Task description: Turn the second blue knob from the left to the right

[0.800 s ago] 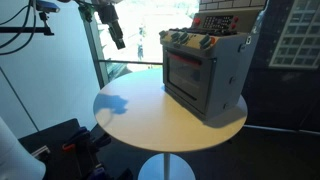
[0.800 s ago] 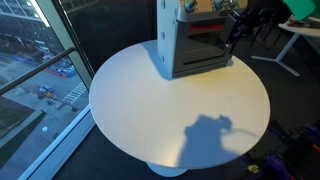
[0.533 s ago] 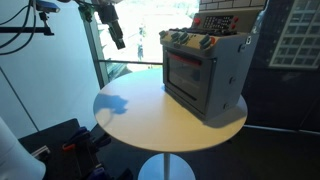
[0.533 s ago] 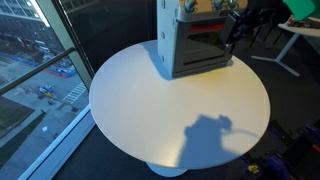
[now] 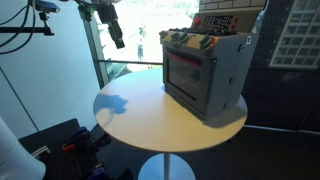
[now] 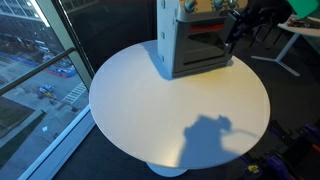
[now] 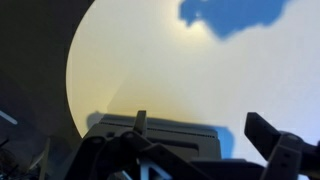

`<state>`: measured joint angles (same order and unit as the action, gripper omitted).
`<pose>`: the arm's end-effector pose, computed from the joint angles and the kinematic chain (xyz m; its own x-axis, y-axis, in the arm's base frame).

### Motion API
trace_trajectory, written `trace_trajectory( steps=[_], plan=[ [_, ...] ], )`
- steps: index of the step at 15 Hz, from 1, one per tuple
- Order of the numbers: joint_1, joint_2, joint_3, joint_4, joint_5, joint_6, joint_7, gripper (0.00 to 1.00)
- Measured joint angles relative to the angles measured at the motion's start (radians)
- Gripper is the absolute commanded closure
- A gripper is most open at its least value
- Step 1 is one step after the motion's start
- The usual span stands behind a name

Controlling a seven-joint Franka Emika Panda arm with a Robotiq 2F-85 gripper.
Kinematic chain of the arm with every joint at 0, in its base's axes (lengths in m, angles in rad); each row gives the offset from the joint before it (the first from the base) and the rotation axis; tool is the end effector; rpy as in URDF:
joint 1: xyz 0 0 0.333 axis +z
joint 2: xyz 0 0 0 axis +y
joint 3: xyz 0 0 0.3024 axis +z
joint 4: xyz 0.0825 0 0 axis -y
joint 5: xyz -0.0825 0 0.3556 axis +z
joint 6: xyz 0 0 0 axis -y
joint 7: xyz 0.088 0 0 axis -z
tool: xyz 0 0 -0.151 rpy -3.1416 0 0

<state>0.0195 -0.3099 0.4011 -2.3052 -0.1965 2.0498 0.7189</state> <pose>0.4108 0.1669 0.4218 0.9594 -0.1974 0.2013 -0.2393 -0.9477 0.2112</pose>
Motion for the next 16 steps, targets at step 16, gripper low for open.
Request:
trace_trajectory(
  steps=[16],
  plan=[
    [-0.001, 0.048, -0.151, 0.179, 0.0, 0.1, 0.064, 0.0]
  ],
)
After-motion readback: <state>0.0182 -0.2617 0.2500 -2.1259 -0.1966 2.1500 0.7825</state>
